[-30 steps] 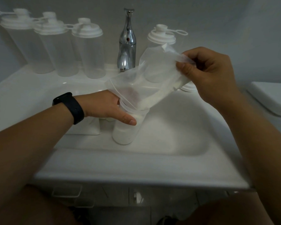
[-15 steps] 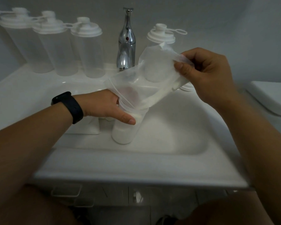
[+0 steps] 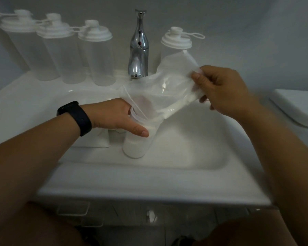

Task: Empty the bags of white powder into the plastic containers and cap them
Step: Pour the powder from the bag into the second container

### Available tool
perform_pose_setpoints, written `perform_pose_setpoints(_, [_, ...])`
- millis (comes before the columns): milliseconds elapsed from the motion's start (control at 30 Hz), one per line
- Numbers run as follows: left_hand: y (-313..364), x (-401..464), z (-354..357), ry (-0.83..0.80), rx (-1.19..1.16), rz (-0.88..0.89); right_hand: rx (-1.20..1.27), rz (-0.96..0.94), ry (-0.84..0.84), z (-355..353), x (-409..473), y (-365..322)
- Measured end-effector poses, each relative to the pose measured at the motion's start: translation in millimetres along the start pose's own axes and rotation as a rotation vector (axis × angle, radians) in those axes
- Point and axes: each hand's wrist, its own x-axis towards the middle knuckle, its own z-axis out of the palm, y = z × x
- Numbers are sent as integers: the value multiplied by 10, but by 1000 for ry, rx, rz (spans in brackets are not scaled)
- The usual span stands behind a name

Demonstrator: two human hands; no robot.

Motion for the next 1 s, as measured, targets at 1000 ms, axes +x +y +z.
perform_pose_setpoints(1000, [11,-8,17,11,2,13,171,-144,203,-36,23,58])
